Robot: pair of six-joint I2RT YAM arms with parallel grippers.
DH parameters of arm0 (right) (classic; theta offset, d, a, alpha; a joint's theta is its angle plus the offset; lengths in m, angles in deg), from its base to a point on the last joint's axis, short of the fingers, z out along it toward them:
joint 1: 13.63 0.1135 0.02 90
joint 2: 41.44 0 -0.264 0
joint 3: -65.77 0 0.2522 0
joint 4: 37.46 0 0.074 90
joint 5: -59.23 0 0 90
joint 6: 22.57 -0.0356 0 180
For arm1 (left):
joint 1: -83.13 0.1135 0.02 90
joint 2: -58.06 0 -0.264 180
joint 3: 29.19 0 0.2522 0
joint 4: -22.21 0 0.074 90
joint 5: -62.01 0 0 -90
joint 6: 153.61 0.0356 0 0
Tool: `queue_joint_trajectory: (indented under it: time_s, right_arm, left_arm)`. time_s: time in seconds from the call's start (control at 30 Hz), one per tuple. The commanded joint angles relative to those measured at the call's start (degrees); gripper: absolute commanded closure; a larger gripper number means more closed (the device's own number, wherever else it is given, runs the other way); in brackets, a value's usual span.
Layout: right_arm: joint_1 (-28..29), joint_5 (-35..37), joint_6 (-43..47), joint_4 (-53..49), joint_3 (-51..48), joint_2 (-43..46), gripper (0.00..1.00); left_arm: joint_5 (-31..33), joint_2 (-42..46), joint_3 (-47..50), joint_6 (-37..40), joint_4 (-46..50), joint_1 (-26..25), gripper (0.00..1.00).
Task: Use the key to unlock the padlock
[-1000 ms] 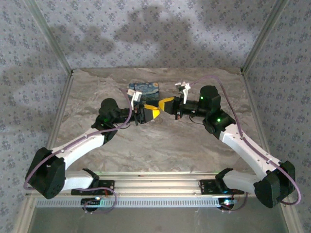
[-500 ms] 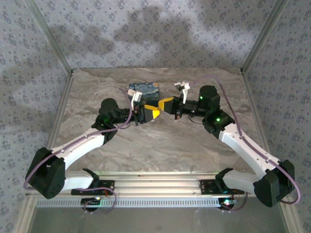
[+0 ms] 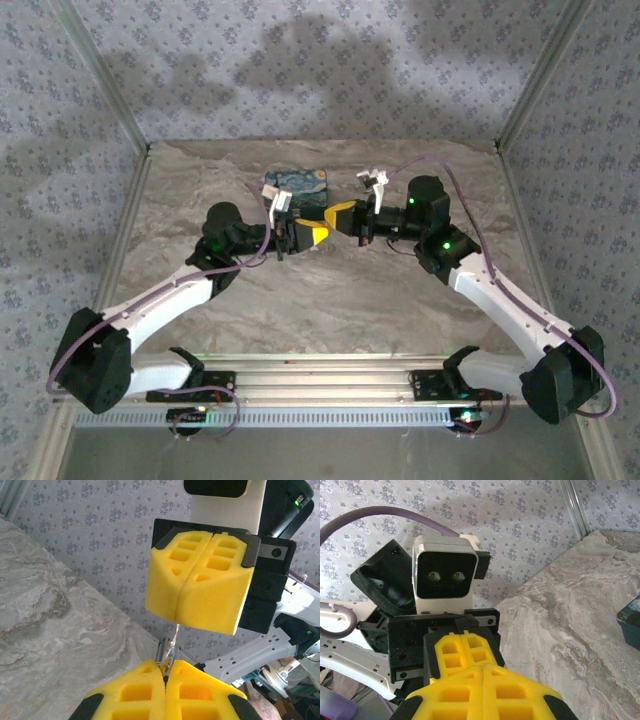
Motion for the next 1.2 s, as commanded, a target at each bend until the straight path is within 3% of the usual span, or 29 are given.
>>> queue_joint_trajectory:
  time_s: [0.0, 0.1, 0.3, 0.43, 0.6, 0.87, 1.07, 1.17]
  right_arm:
    - [0.5, 1.0, -0.6, -1.1, 0.7, -0.3, 0.8]
    - [0.3, 2.1, -0.6, -2.1, 1.3, -0.4, 0.65]
    - [-0.3, 4.7, 0.4, -6.9, 3.7, -2.1, 0.65]
    - [-1.0, 12.9, 1.2, -13.9, 6.7, -5.6, 0.55]
    - [-3.6, 22.0, -0.8, -23.1, 15.3, -16.0, 0.47]
    - [-7.7, 25.4, -4.2, -33.6, 38.9, -42.6, 0.42]
    - [-8.0, 25.4, -5.4, -41.8, 57.8, -59.6, 0.42]
    - [-8.6, 24.0, -6.5, -41.2, 61.5, -64.3, 0.42]
  left_arm:
    - [0.9, 3.3, -0.8, 3.6, 4.1, 0.9, 1.0]
    - [1.7, 5.0, -0.4, 5.3, 10.1, 2.9, 1.0]
    - [1.8, 8.7, 1.9, 6.5, 16.3, 8.4, 1.0]
    - [3.6, 10.2, 0.2, 11.8, 27.7, 11.8, 1.0]
    - [9.5, 8.0, -3.2, 15.6, 41.5, 20.3, 1.0]
    - [18.3, -6.7, -13.4, 20.4, 50.7, 30.2, 1.0]
    - [22.7, -20.8, -23.8, 23.1, 51.9, 31.5, 1.0]
    - [23.2, -27.9, -29.1, 23.9, 51.7, 31.5, 1.0]
